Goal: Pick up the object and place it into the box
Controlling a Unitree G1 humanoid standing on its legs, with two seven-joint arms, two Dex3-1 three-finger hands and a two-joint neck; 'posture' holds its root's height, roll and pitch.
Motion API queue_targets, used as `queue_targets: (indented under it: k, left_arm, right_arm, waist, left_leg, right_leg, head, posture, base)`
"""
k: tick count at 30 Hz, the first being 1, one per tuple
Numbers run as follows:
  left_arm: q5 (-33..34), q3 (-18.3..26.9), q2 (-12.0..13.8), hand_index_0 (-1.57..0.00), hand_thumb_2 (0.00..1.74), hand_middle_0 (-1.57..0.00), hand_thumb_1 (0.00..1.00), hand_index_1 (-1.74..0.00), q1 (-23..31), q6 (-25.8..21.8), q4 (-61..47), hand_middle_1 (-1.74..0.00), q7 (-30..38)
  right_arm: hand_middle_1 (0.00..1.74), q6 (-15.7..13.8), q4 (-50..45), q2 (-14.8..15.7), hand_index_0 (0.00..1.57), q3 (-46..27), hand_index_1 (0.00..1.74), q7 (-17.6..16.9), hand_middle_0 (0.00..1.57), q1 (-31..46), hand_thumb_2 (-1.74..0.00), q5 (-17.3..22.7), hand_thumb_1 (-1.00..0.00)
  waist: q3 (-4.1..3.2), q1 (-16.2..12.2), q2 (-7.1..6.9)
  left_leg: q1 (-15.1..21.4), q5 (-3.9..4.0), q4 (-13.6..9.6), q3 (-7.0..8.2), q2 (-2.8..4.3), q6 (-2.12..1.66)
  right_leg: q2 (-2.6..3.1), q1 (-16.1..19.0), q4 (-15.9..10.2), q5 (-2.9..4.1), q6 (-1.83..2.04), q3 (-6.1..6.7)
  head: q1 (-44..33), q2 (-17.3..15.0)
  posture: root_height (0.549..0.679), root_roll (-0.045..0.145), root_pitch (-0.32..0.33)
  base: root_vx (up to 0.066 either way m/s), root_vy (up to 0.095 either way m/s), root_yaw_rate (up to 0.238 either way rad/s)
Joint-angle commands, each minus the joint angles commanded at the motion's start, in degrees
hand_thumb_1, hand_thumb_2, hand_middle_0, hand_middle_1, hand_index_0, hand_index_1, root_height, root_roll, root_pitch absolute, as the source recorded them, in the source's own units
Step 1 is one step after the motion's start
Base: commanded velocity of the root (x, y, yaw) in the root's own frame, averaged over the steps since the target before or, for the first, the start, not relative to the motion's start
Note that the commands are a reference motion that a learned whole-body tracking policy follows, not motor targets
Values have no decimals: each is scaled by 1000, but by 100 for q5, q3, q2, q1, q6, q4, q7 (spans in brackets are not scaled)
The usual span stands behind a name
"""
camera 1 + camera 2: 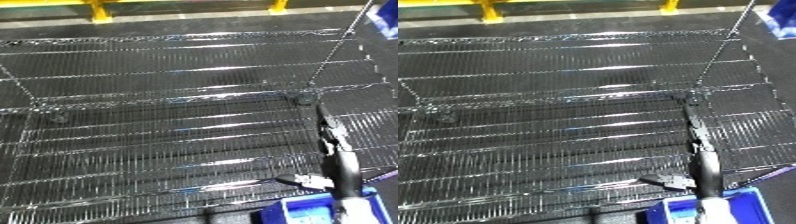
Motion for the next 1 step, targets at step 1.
queue_targets:
  k: [1]
  left_arm:
    - [14, -3, -6, -1570, 1740, -1570, 1000, -1740, -17, 3, 8, -1740, 5]
  right_arm:
    - [0, -1, 13, 24, 0, 42, 0, 6, 0, -16, 0, 11, 0]
  waist:
    - [-1, 21, -11]
  left_leg:
    - [4, 3, -7, -6, 4, 1]
  right_leg:
    - [0, 5, -2, 0, -1, -10]
  head:
    - [-22, 20]
  posture:
    - [637, 38, -194]
  base:
    - [9, 17, 11]
